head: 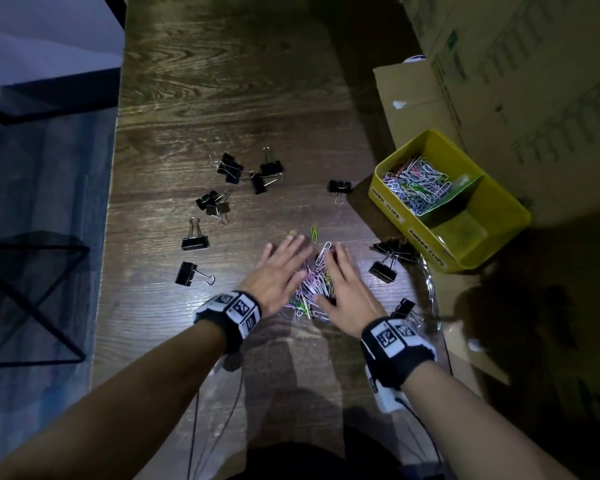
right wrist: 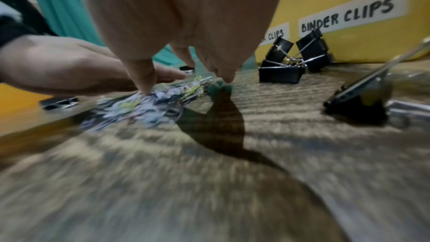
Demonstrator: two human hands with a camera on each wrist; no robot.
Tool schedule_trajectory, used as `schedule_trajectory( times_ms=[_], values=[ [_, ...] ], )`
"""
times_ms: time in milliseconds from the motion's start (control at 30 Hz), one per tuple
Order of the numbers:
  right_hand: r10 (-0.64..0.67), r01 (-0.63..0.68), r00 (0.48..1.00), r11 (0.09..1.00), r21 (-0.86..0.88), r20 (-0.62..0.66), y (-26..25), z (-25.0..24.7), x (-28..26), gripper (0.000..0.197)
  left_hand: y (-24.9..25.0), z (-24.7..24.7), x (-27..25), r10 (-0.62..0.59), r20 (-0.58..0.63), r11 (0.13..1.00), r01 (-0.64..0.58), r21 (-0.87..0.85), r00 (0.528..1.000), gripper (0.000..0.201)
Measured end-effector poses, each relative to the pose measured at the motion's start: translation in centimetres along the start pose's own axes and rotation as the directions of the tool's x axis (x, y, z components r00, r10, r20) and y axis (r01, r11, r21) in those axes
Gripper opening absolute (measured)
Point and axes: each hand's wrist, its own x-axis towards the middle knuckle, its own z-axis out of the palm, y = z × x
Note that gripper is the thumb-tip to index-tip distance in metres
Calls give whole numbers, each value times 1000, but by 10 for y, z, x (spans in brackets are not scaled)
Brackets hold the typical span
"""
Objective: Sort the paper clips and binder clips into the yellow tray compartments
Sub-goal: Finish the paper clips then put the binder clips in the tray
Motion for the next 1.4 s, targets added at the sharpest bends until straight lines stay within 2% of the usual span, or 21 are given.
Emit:
schedule_trajectory(
  times_ms=[67,133,267,433,500,633,700,733,800,900,967,1067,1233,1333,1400],
  values=[
    [28,-28,1000,999,-42,-10,0,-7,16,87,-5,-12,17,-72,-43,997,72,-11,996,51],
    [26,-22,999,994,-107,35,-2,-12,29,92,-8,-23,36,-101,-18,994,102,46,995,52],
    [29,7,986,977,-212,164,-1,-4,30,100,-4,-24,54,-35,163,981,3,191,986,54],
    [-47,117,961,962,-246,273,-1,18,-6,107,-12,-6,17,113,181,978,-142,155,977,56],
    [-71,135,958,967,-217,278,-2,25,-17,109,-15,6,-5,119,181,982,-143,125,976,61],
    [-50,70,987,989,-131,155,-2,26,-29,114,-15,18,-35,98,111,994,-102,26,989,73],
    [24,-13,997,989,-150,68,-4,24,-33,119,-16,13,-40,-15,-33,999,16,29,999,74],
    [53,-47,998,985,-168,29,-6,23,-33,118,-15,8,-42,-102,-101,993,108,56,990,74],
    [76,-79,997,974,-211,-23,-11,20,-30,111,-8,1,-42,-248,-119,955,263,137,961,77],
    [91,-100,994,976,-193,-57,-21,21,-22,95,8,2,-39,-289,-12,943,287,168,957,84],
    [110,-117,992,985,-128,-58,-28,24,-20,83,16,7,-37,-282,6,956,280,87,959,82],
    [104,-105,994,993,-59,-15,-34,26,-21,67,24,14,-39,-295,-6,946,291,-141,955,68],
    [72,-71,997,997,17,-27,-34,19,-25,50,26,10,-45,-301,-66,912,267,-311,951,47],
    [60,-59,998,998,12,-16,-33,16,-24,43,20,5,-46,-331,-103,879,267,-396,938,38],
    [81,-81,997,997,-6,-2,-30,14,-22,37,18,1,-47,-391,-97,821,300,-485,915,31]
  ],
)
